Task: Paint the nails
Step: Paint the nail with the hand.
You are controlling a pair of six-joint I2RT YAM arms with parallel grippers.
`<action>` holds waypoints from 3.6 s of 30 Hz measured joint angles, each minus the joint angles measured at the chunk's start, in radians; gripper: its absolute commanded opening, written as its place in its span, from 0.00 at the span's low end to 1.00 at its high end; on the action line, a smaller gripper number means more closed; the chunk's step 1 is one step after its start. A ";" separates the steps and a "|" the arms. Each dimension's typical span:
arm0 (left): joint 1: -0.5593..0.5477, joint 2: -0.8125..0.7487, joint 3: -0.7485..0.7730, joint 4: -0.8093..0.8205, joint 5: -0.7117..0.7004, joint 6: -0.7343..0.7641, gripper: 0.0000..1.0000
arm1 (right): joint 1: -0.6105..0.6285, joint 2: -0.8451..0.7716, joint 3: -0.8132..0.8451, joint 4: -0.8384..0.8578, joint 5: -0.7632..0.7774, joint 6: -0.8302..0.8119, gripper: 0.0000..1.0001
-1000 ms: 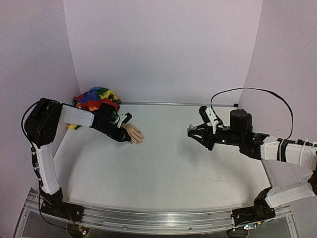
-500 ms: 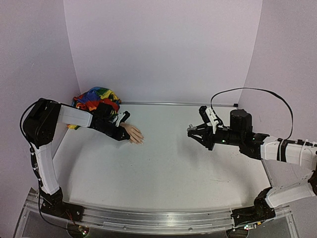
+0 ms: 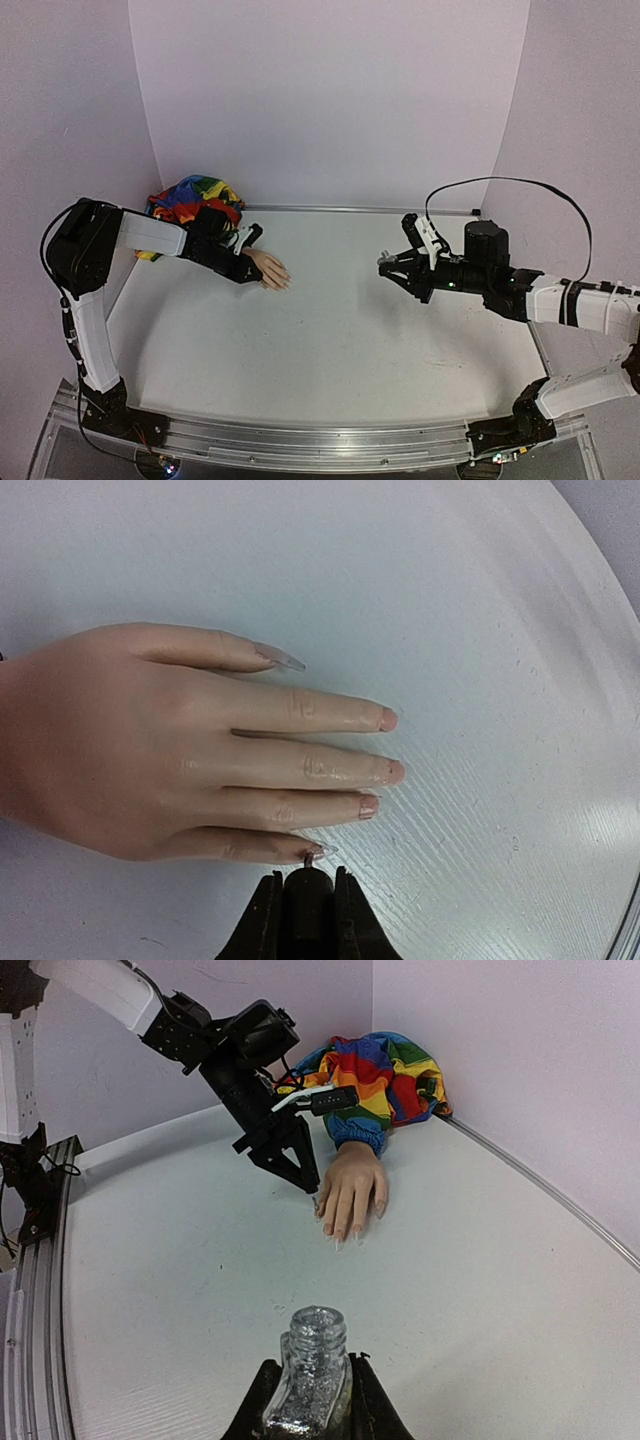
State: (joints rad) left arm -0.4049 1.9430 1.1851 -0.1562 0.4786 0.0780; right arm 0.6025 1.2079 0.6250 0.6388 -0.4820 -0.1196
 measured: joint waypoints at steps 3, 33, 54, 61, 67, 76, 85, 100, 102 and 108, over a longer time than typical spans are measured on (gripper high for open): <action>0.000 0.001 0.005 -0.002 0.000 0.000 0.00 | 0.000 0.000 0.000 0.000 0.000 0.000 0.00; -0.010 0.001 0.008 -0.019 -0.003 0.002 0.00 | 0.000 0.000 0.000 0.000 0.000 0.000 0.00; -0.078 -0.161 -0.029 -0.029 -0.174 -0.029 0.00 | 0.000 0.007 0.000 0.000 -0.004 0.000 0.00; -0.085 -0.121 -0.013 -0.045 -0.230 -0.019 0.00 | 0.000 0.019 0.000 0.000 -0.003 -0.001 0.00; -0.103 -0.104 -0.013 -0.055 -0.246 0.003 0.00 | 0.000 0.020 0.000 0.000 -0.004 -0.001 0.00; -0.111 -0.072 -0.013 -0.054 -0.247 0.023 0.00 | 0.000 0.020 0.000 0.000 -0.004 -0.001 0.00; -0.111 -0.057 -0.013 -0.053 -0.248 0.027 0.00 | 0.000 0.020 0.000 0.000 -0.003 -0.001 0.00; -0.111 -0.057 -0.013 -0.050 -0.248 0.029 0.00 | 0.000 0.026 0.000 0.000 -0.004 -0.001 0.00; -0.111 -0.057 -0.013 -0.044 -0.248 0.029 0.00 | 0.000 0.026 0.000 0.000 -0.004 -0.001 0.00; -0.111 -0.057 -0.014 -0.036 -0.247 0.029 0.00 | 0.000 0.026 0.000 0.000 -0.004 -0.001 0.00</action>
State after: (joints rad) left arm -0.5159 1.8862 1.1713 -0.1925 0.2314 0.1074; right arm 0.6025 1.2343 0.6250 0.6388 -0.4862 -0.1204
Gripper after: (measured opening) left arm 0.154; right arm 0.175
